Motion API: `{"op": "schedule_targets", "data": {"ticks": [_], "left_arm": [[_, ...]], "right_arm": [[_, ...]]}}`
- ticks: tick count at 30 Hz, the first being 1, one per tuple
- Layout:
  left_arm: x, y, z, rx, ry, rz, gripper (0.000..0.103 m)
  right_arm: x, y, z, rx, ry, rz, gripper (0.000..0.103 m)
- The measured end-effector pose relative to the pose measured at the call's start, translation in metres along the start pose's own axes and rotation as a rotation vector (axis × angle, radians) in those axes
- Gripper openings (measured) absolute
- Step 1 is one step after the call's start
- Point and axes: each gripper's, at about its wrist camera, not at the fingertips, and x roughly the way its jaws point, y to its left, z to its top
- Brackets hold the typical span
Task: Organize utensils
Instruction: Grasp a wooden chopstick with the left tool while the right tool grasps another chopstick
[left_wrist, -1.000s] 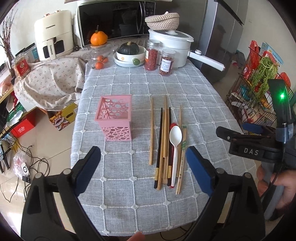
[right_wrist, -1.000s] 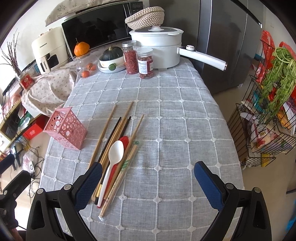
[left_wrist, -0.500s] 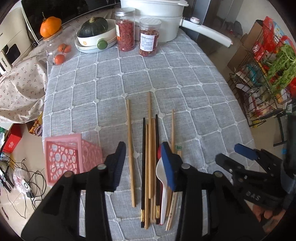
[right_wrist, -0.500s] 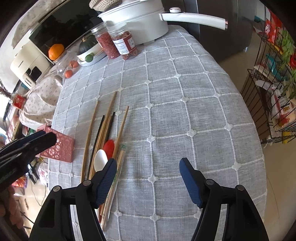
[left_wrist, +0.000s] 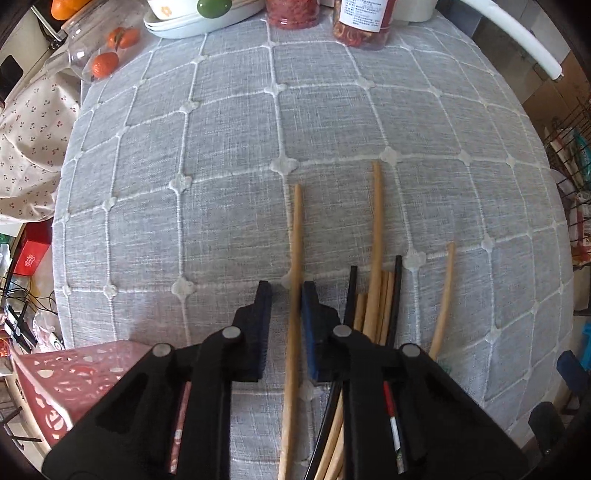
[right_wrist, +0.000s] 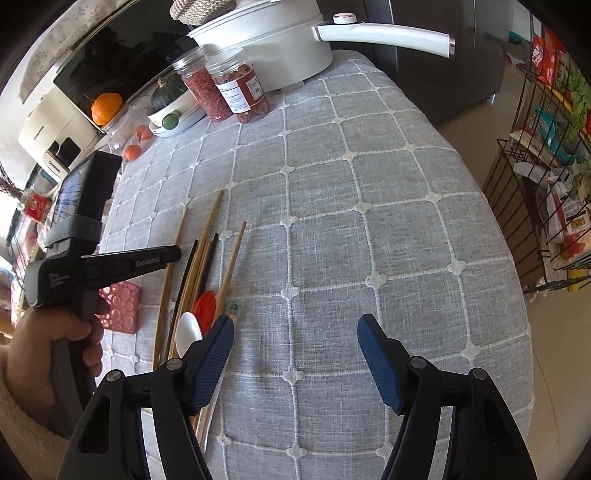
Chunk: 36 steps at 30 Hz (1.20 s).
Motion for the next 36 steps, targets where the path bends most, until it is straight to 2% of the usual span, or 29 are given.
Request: {"op": "schedule_targets", "data": {"ticks": [5, 9, 14, 21, 27, 31, 36], "left_arm": [[-0.004, -0.004, -0.008, 0.001, -0.008, -0.015, 0.007], [-0.016, -0.008, -0.015, 0.012, -0.055, -0.024, 0.007], [-0.067, -0.009, -0.041, 0.04, -0.159, -0.08, 0.007], [-0.14, 0.002, -0.09, 0.074, -0.351, -0.158, 0.007], [-0.172, 0.034, -0.13, 0.009, -0.475, -0.253, 0.007], [-0.188, 0.047, -0.147, 0.003, -0.563, -0.268, 0.007], [-0.192, 0.06, -0.159, 0.033, -0.651, -0.214, 0.007]], "right_arm": [[0.0, -0.002, -0.001, 0.009, -0.003, -0.008, 0.07], [0.0, -0.003, -0.001, 0.016, -0.004, -0.007, 0.07], [-0.001, -0.003, -0.001, 0.022, -0.012, -0.004, 0.065], [0.0, 0.01, -0.003, 0.007, -0.012, 0.016, 0.058], [0.005, 0.024, -0.004, -0.004, -0.004, 0.044, 0.05], [0.016, 0.038, 0.004, -0.012, 0.01, 0.06, 0.043], [0.032, 0.055, 0.017, -0.034, 0.008, 0.068, 0.036]]}}
